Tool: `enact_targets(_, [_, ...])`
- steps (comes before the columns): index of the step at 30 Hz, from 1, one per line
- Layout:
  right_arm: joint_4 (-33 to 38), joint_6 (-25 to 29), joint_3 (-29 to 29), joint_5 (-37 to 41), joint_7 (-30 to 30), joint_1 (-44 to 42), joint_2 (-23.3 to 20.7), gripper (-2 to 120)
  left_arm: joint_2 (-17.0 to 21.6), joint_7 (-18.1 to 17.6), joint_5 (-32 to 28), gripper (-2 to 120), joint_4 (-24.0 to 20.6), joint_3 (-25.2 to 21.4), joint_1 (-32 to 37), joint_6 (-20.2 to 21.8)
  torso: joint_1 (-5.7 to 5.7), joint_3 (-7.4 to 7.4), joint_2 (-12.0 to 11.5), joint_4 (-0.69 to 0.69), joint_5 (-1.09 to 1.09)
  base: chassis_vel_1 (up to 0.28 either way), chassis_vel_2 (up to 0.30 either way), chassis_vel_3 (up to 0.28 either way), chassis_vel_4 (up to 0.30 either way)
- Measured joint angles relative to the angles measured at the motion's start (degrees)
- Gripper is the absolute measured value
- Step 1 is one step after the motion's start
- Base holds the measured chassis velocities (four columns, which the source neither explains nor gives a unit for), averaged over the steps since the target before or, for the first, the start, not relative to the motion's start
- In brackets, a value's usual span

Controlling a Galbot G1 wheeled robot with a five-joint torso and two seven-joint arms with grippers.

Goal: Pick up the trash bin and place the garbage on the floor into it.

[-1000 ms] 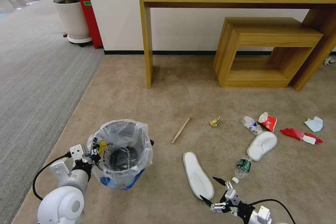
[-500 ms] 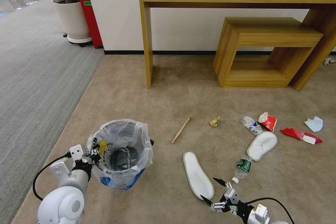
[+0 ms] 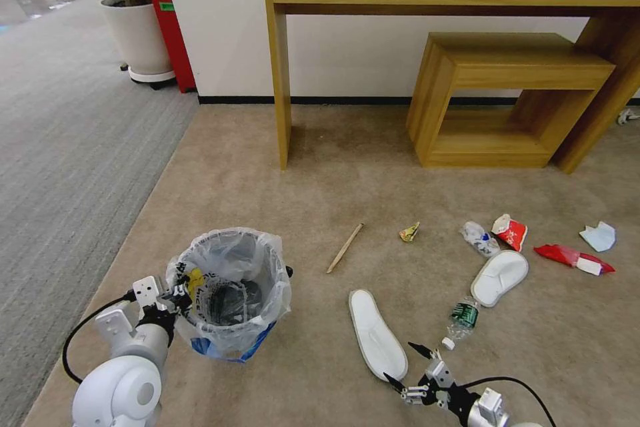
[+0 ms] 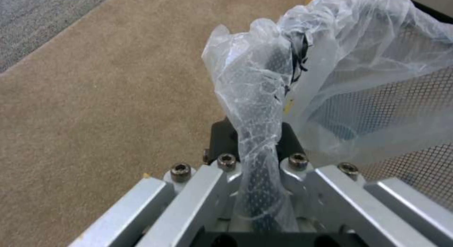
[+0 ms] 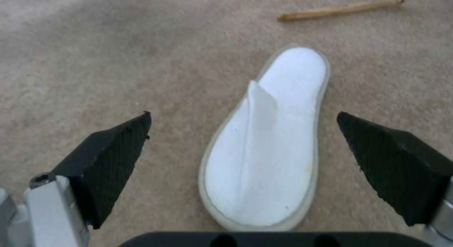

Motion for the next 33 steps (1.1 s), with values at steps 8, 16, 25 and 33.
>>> enact_targets(8, [0.4,-2.8,-0.5,-2.0,4.3,0.0,-0.1,100,-0.1,0.0,0.1,3,-0.1,0.0,0.0,0.0,0.00,0.00,0.0,0.00,0.00,0.000,0.000,0.000,0.000])
enact_targets(16, [1.8,-5.7,-1.6,-4.4,9.3,-0.3,0.5,100,0.3,0.0,0.1,3,-0.2,-0.1,0.1,-0.2,0.00,0.00,0.0,0.00,-0.01,0.000,0.000,0.000,0.000])
enact_targets(25, [3.3,-9.3,-3.0,-5.7,13.6,-0.5,2.0,100,1.0,0.2,-0.2,3,-0.6,-0.1,0.2,-0.3,0.00,0.00,0.0,0.00,-0.01,0.000,0.000,0.000,0.000])
enact_targets(33, [4.4,-11.8,-4.8,-6.2,15.9,0.2,2.6,100,1.2,0.3,-0.3,3,-0.7,-0.2,0.3,-0.4,0.00,0.00,0.0,0.00,-0.01,0.000,0.000,0.000,0.000])
